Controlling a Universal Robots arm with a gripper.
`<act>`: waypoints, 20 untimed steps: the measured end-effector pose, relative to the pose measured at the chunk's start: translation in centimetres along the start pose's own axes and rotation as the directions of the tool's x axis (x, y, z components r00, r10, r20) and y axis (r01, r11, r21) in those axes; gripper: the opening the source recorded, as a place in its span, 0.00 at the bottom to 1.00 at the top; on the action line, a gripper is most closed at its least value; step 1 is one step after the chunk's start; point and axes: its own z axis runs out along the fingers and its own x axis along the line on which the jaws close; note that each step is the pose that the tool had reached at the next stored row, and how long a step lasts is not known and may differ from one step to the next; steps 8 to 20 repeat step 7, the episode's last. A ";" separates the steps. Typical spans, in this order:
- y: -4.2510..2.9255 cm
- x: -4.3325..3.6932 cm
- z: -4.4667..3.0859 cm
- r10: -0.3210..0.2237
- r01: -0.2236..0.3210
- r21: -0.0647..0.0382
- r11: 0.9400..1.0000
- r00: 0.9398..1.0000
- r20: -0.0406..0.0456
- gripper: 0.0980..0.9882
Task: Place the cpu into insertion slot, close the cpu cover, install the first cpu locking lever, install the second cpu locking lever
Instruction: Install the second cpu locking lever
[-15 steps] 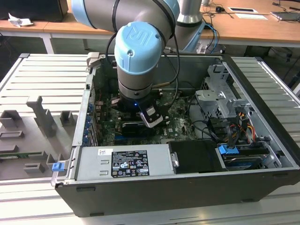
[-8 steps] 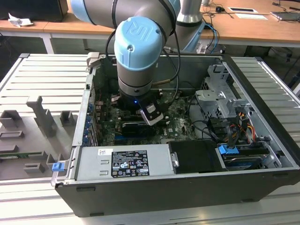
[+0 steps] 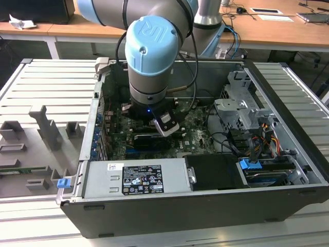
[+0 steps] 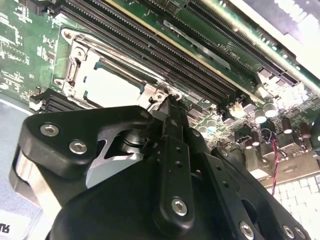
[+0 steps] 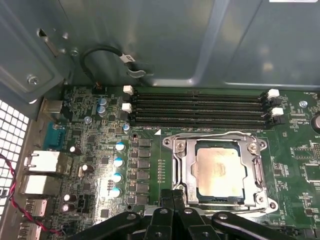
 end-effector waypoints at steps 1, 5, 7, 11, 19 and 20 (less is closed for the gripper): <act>0.05 0.00 -0.11 0.000 0.000 0.000 1.000 1.000 0.000 0.01; 0.17 0.00 -0.42 0.000 0.000 0.000 1.000 1.000 0.000 0.01; 0.20 -0.01 -0.47 0.000 0.000 0.000 1.000 1.000 0.000 0.01; 0.20 -0.01 -0.47 0.000 0.000 0.000 1.000 1.000 0.000 0.01; 0.20 -0.01 -0.47 0.000 0.000 0.000 1.000 1.000 0.000 0.01; 0.20 -0.01 -0.47 0.000 0.000 0.000 1.000 1.000 0.000 0.01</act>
